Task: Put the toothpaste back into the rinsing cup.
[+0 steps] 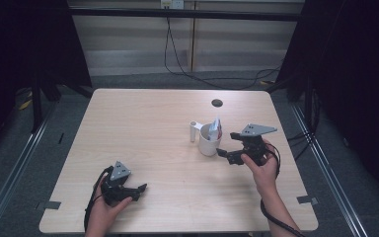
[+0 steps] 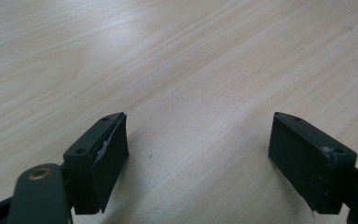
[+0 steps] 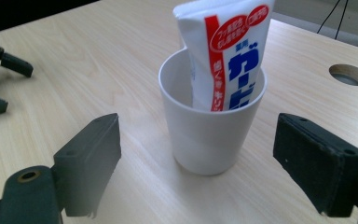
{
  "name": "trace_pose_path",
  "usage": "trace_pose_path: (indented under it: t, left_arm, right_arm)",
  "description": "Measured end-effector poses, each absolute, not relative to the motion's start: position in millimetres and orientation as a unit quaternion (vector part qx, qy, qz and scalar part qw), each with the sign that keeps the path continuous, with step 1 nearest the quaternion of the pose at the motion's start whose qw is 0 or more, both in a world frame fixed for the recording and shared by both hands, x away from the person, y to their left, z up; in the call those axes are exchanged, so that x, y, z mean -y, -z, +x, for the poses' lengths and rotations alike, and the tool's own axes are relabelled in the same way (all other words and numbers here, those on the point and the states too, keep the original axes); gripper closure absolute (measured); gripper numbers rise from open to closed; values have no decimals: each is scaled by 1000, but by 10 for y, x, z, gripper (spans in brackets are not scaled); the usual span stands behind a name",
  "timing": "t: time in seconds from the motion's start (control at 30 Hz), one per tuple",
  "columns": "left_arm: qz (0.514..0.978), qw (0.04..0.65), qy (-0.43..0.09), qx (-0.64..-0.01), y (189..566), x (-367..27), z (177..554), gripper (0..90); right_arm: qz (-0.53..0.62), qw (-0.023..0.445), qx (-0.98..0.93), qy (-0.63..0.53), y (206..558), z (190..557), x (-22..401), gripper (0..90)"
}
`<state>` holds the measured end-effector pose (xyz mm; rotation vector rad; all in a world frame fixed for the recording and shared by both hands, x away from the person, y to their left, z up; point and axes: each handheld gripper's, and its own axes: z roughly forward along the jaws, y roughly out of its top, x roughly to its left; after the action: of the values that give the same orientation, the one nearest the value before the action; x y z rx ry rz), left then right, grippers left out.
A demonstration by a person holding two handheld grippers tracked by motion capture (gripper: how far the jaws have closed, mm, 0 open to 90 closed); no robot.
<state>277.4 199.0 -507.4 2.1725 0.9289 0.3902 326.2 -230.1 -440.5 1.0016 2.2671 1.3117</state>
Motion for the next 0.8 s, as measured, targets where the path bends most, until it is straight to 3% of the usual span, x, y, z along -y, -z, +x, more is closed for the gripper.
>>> trace_pose_path:
  t: [0.8]
  left_arm:
    - [845,365,-152,-361,5074,-1990,2774,196]
  right_arm:
    - [346,163,-809,-447,4530,3048,2507,147]
